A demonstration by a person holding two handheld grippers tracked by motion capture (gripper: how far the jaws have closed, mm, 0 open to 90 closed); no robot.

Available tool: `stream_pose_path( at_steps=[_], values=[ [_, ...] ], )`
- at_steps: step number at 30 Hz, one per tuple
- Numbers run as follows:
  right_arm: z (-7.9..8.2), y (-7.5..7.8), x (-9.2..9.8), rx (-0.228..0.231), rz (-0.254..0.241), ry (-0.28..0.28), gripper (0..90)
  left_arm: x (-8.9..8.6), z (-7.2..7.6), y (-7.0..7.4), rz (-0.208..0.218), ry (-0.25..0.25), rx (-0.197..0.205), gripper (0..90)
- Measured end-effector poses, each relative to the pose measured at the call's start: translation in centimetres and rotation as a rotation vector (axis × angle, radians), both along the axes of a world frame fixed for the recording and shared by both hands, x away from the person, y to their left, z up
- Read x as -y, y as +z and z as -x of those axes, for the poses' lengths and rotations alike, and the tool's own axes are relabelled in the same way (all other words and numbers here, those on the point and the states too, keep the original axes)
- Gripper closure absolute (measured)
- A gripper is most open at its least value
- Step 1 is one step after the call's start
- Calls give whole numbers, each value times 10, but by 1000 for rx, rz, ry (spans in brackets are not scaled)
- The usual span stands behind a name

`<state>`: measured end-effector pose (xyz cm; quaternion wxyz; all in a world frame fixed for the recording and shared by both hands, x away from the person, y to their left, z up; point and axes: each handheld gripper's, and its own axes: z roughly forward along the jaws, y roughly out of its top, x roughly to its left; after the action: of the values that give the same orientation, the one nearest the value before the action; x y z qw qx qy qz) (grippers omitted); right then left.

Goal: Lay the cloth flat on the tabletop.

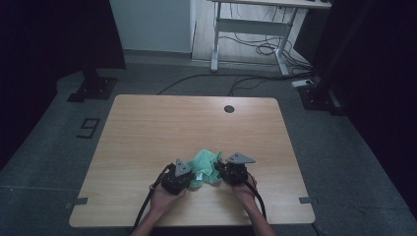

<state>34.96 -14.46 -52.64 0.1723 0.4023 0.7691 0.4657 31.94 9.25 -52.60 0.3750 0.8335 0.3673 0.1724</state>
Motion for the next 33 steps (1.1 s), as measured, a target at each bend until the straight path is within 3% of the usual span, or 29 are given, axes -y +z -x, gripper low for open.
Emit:
stream_pose_path(
  at_steps=[5,12,24,33],
  values=[
    [4,4,9,26,-9,-15,859,-9,4,9,41,-2,33,877],
    [11,12,21,54,-6,-33,863,-22,6,22,90,-1,37,885],
    [22,21,37,78,11,-57,855,-38,14,34,135,14,77,888],
    [41,41,50,129,-18,-70,854,-58,21,49,206,21,98,890]
  ],
)
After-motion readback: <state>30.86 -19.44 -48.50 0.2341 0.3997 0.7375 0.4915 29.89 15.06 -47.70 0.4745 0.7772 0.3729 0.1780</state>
